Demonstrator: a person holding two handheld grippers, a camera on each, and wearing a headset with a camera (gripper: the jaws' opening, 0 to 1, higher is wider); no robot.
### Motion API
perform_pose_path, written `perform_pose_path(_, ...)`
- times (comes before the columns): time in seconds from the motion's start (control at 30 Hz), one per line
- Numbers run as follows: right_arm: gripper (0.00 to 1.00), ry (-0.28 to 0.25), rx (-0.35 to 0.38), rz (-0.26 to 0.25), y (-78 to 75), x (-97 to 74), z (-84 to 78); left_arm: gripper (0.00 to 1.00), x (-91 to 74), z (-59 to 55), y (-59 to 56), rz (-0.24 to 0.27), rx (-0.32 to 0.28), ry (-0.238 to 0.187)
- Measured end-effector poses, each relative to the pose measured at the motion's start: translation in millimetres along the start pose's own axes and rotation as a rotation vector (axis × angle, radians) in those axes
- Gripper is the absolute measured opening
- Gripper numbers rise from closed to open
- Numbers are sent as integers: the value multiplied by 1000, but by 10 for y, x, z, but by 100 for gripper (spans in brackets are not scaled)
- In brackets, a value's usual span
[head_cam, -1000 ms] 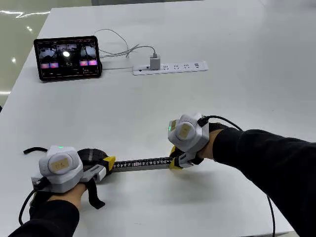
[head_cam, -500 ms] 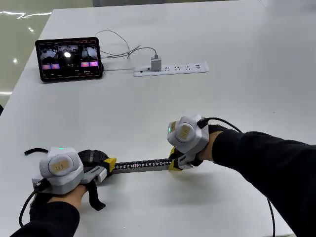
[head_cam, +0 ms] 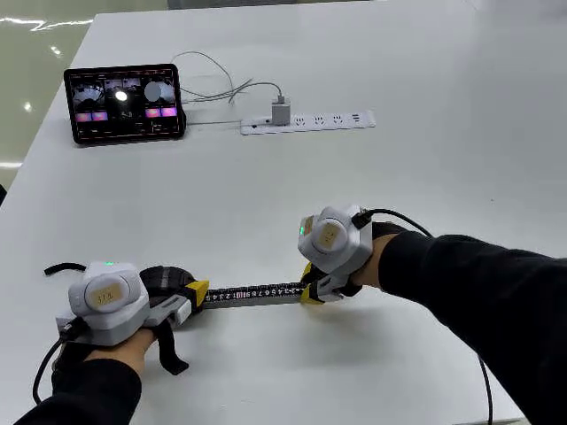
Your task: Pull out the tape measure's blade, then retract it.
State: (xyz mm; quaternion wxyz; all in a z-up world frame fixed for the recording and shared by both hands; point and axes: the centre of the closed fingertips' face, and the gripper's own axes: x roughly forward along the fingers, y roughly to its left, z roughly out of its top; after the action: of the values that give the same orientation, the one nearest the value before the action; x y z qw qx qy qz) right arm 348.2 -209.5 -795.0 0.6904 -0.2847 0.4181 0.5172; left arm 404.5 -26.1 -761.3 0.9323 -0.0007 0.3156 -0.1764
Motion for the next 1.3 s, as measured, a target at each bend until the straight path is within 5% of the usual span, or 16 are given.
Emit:
perform_pose_path(1.03, 10, -12, 9, 2, 7, 37, 66, 61, -13, -8, -13, 12, 46, -2)
perform_pose_path(1.3, 10, -18, 5, -2, 5, 50, 81, 61, -15, -7, -18, 1, 14, 1)
